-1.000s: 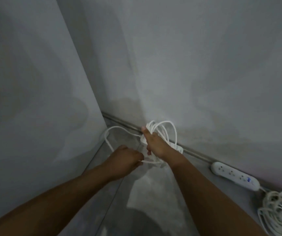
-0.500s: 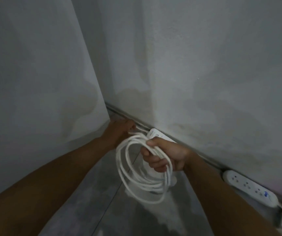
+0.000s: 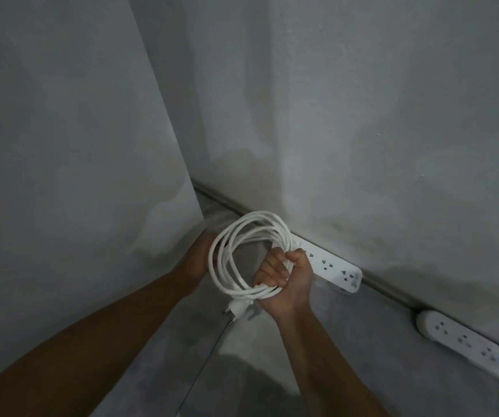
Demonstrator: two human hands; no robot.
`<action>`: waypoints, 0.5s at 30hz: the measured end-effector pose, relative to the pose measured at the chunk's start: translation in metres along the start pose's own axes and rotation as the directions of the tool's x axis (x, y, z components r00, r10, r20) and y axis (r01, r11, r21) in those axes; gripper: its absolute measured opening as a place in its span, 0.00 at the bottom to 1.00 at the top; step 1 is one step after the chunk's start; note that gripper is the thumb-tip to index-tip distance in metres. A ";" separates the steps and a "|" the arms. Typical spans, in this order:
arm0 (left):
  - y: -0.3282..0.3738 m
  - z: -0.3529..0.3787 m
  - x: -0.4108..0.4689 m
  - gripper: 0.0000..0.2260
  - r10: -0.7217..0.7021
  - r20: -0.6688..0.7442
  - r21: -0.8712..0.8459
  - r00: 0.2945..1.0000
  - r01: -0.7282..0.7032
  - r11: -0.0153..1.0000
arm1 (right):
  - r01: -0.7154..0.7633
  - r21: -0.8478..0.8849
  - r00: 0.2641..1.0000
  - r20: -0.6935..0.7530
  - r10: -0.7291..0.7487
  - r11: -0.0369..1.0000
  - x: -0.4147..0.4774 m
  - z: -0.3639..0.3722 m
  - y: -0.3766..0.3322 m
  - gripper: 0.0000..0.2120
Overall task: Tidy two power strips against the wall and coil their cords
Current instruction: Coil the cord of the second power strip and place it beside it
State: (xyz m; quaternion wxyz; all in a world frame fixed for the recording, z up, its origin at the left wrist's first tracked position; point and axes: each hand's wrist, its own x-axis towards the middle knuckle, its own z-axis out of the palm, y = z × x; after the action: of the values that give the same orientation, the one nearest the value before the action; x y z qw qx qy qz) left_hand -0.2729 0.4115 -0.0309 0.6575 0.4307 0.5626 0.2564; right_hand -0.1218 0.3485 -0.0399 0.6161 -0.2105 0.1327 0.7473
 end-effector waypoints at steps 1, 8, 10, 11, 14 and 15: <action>-0.001 0.001 0.005 0.19 -0.077 0.026 -0.184 0.997 0.080 0.980 | 0.012 -0.011 0.999 -0.039 -0.013 1.000 0.004 -0.004 0.003 0.10; -0.016 0.005 0.025 0.19 -0.059 0.241 0.134 0.969 0.027 0.991 | 0.046 -0.106 0.954 -0.289 -0.075 0.993 0.023 -0.030 0.005 0.09; -0.029 0.014 0.029 0.22 -0.051 0.111 0.501 0.993 -0.011 0.866 | 0.039 -0.099 0.956 -0.287 -0.066 0.994 0.025 -0.034 0.005 0.10; -0.034 0.018 0.029 0.22 -0.017 -0.007 0.650 1.000 0.018 0.760 | 0.030 -0.101 0.958 -0.283 -0.057 0.994 0.025 -0.036 0.004 0.11; -0.042 0.027 0.028 0.16 0.090 -0.161 0.814 0.983 0.080 0.575 | -0.006 -0.099 0.960 -0.279 -0.022 0.995 0.024 -0.040 -0.001 0.10; -0.043 0.029 0.028 0.15 0.124 -0.163 0.835 0.979 0.070 0.546 | -0.008 -0.102 0.957 -0.288 -0.022 0.995 0.023 -0.041 -0.002 0.09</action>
State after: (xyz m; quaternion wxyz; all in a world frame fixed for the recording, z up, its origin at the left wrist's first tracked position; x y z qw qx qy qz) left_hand -0.2444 0.4051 -0.0828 0.3079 0.6716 0.6738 0.0099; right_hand -0.1170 0.3505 -0.0866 0.5812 -0.3490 0.1819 0.7123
